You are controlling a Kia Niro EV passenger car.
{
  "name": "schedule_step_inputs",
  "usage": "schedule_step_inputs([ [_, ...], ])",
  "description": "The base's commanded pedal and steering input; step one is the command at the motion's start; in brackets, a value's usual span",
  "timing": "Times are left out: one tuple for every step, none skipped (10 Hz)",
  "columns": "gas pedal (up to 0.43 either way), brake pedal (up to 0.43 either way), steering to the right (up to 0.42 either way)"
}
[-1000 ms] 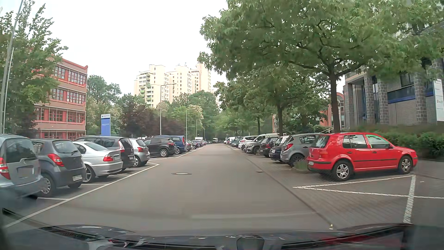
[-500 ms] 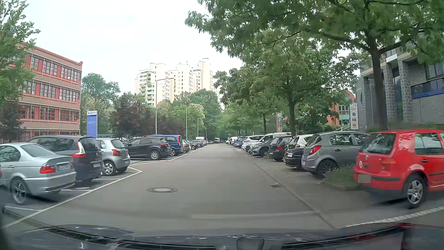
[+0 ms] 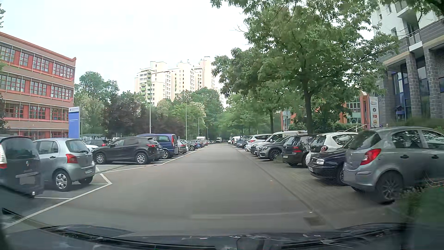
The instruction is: Follow the waypoints while adhering to traffic rules and regulations
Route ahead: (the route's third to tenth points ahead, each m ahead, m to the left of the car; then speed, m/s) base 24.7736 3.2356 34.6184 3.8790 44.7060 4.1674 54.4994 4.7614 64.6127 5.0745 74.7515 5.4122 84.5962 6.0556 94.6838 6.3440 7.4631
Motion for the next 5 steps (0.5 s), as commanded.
schedule_step_inputs([
  [0.067, 0.000, -0.009],
  [0.067, 0.000, -0.009],
  [0.079, 0.000, -0.008],
  [0.079, 0.000, -0.008],
  [0.087, 0.000, -0.009],
])
